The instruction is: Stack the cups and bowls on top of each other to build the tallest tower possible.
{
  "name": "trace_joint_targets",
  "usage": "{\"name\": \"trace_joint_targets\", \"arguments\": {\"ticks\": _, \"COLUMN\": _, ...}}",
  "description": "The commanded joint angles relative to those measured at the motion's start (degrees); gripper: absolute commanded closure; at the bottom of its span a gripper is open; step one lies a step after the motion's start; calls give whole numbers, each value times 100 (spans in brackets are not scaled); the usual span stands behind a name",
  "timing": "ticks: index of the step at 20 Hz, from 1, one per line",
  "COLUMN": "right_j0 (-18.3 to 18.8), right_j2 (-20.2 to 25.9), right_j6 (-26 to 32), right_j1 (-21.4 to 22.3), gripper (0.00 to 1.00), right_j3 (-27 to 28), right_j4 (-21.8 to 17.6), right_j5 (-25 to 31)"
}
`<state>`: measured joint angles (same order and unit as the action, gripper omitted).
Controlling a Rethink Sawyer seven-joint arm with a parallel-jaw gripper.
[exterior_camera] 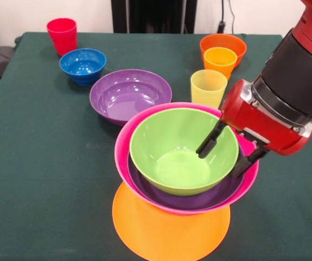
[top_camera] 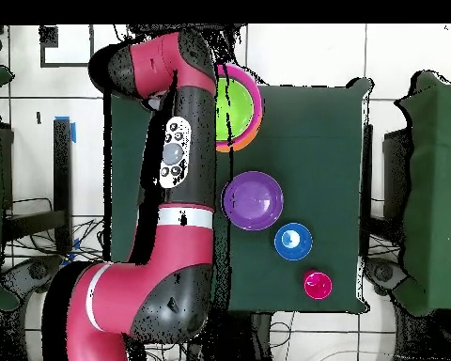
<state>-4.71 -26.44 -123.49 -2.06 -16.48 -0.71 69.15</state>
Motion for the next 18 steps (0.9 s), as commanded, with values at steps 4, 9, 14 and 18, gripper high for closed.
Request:
{"name": "trace_joint_targets", "arguments": {"ticks": 4, "right_j0": 78, "right_j2": 564, "right_j6": -430, "right_j1": 698, "gripper": 0, "right_j3": -1208, "right_j4": 191, "right_j5": -382}}
{"name": "trace_joint_targets", "arguments": {"ticks": 9, "right_j0": 78, "right_j2": 560, "right_j6": -317, "right_j1": 842, "gripper": 0, "right_j3": -1371, "right_j4": 257, "right_j5": -367}}
{"name": "trace_joint_targets", "arguments": {"ticks": 14, "right_j0": 93, "right_j2": 549, "right_j6": -285, "right_j1": 862, "gripper": 0, "right_j3": -1354, "right_j4": 299, "right_j5": -296}}
{"name": "trace_joint_targets", "arguments": {"ticks": 18, "right_j0": 76, "right_j2": 536, "right_j6": -303, "right_j1": 890, "gripper": 0, "right_j3": -1400, "right_j4": 302, "right_j5": -286}}
